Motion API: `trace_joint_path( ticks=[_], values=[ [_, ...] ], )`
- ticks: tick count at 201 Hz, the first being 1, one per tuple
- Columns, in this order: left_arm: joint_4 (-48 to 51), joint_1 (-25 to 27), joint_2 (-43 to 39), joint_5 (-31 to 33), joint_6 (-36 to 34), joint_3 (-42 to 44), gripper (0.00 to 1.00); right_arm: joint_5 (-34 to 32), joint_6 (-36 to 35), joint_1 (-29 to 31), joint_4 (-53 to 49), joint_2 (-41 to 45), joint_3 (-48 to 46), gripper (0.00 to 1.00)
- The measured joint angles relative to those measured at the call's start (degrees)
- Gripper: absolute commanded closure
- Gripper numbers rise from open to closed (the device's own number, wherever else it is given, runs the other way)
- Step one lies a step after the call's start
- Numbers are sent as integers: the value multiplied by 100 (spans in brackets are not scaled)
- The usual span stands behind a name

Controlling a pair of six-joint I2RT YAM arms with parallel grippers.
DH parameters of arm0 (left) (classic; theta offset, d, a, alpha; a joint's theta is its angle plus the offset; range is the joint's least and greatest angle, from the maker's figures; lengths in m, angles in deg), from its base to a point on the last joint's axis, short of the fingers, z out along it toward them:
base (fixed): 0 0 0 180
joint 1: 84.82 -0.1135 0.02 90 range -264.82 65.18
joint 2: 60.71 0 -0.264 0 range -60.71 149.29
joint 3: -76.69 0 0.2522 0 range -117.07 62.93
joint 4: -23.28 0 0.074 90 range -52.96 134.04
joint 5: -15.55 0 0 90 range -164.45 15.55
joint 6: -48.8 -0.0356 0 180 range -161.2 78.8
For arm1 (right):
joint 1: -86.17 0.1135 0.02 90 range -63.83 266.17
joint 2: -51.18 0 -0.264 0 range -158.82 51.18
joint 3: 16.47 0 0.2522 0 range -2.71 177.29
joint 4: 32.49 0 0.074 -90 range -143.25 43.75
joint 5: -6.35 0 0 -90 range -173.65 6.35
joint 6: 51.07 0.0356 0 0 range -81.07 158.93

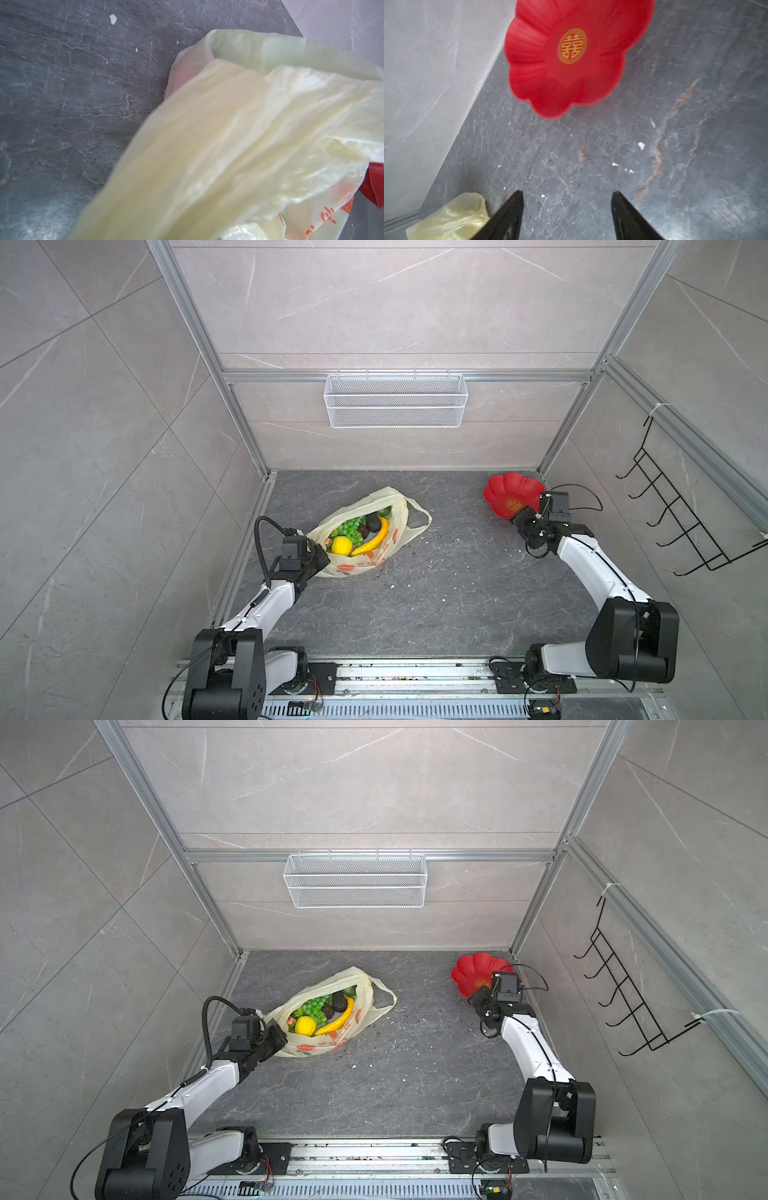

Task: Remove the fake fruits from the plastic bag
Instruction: 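Move the right gripper to the red plate and grasp its rim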

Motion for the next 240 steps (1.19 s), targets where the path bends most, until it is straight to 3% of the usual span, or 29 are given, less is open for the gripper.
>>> trace_joint_path(
  ticks=[52, 158, 185, 240],
  values=[
    [-33, 0, 142, -129, 0, -33, 100, 264, 745, -496, 723, -876, -76, 37],
    [-52, -2, 337, -146, 0, -42, 100, 192, 1582, -645, 1635, -2251, 380, 46],
    [-55, -2, 363, -146, 0, -42, 100, 199, 1720, -688, 1777, -2524, 511, 52],
    [-59, -2, 369, -149, 0, -52, 100, 391, 1961, -713, 1821, -2837, 752, 79]
  ],
)
